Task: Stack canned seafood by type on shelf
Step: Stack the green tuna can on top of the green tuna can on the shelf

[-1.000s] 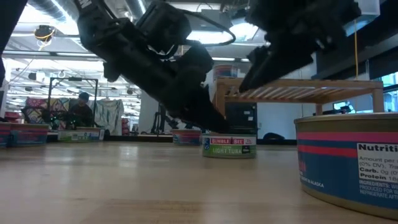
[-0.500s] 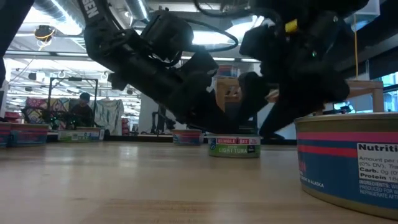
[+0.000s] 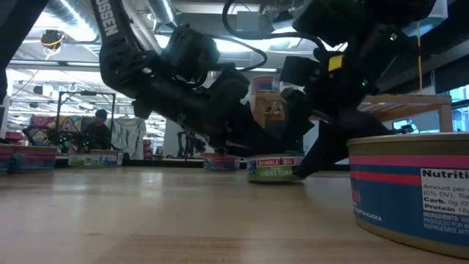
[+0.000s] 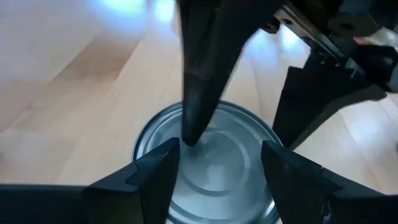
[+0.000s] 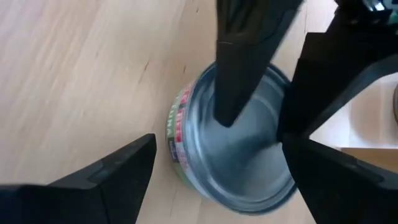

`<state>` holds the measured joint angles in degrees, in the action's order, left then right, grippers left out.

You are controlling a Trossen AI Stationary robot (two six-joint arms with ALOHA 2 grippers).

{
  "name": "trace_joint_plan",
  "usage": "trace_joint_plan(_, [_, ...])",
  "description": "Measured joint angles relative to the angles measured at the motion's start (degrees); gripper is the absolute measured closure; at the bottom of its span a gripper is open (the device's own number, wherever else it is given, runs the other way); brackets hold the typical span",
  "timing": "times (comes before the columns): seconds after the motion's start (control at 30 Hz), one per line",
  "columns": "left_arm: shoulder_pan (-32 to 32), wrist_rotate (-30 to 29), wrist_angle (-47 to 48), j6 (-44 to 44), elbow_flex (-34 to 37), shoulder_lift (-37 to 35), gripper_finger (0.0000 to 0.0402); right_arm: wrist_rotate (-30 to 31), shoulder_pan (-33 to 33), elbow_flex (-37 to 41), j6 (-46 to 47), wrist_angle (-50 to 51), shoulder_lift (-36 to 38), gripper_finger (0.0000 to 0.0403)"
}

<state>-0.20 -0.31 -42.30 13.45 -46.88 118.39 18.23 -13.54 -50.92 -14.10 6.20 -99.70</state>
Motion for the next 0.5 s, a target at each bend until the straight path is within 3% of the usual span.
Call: trace_joint_plan(0.5, [1.82,2.34,-2.43,5.71,0.88,0.17,0.0173,6.87,-0.81,0.0,-10.55,0.57,-0.07,0.0055])
